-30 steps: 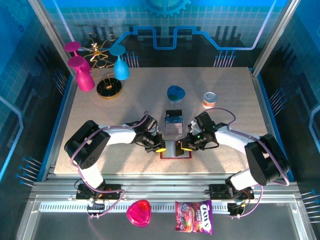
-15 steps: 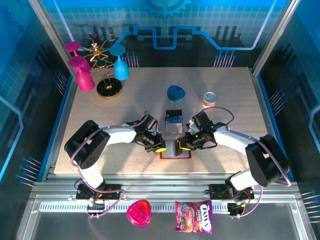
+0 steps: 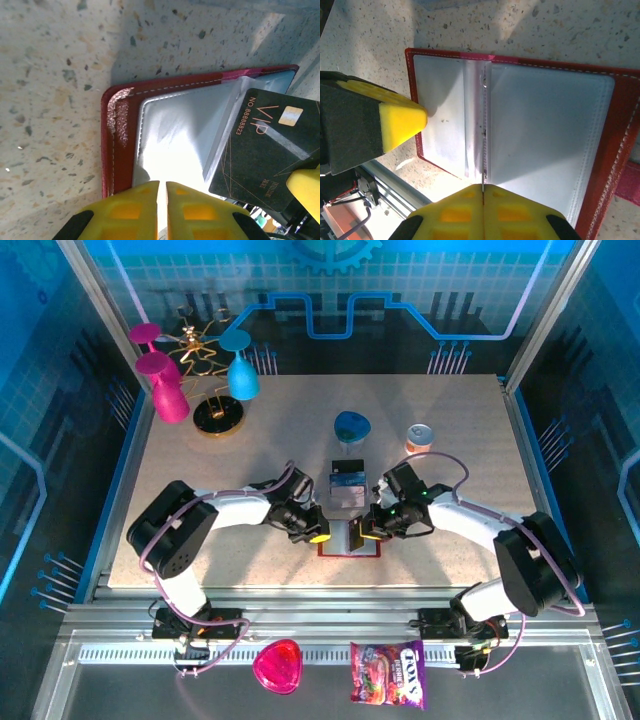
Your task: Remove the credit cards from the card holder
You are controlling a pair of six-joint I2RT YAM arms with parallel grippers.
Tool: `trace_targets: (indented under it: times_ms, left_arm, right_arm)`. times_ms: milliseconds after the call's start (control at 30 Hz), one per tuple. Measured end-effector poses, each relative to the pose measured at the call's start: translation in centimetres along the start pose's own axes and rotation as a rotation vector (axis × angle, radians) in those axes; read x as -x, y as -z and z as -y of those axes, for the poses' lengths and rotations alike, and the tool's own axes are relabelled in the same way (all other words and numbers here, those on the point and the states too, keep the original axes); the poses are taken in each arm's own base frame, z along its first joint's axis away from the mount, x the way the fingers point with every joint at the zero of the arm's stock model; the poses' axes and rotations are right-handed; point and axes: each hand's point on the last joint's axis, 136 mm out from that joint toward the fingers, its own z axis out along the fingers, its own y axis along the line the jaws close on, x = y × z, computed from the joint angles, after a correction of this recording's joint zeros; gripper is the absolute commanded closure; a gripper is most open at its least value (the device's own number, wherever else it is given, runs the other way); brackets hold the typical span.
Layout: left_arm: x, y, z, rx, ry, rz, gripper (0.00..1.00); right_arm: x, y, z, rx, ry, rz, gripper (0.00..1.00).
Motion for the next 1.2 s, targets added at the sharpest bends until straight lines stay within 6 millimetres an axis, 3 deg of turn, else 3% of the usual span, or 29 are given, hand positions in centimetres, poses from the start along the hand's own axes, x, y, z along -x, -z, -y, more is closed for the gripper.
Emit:
trace_targets:
  times_ms: [333,533,967,1200]
  left_arm:
    - [0.6,1.5,0.9,-0.027,-0.022,0.036,0.89]
    - [0.8,2.0,0.6,-0.029,-0.015,0.047,0.89]
    - [0.6,3.6,-0.5,-0.020,0.000,0.092,0.88]
    - [0.1,4.6,-0.7,-0.021,-0.010,0.127,0.86]
  right_arm:
    - [0.8,2.3,-1.7,-0.030,0.185,-0.003,1.00]
    - [1.6,4.5,-2.7,-0.096,0.441,-0.005,1.00]
    - [1.2,7.6,-3.3,-0.213,1.045,-0.104,1.00]
    - [3.4,8.2,-4.1,-0.275,1.254,-0.159,1.00]
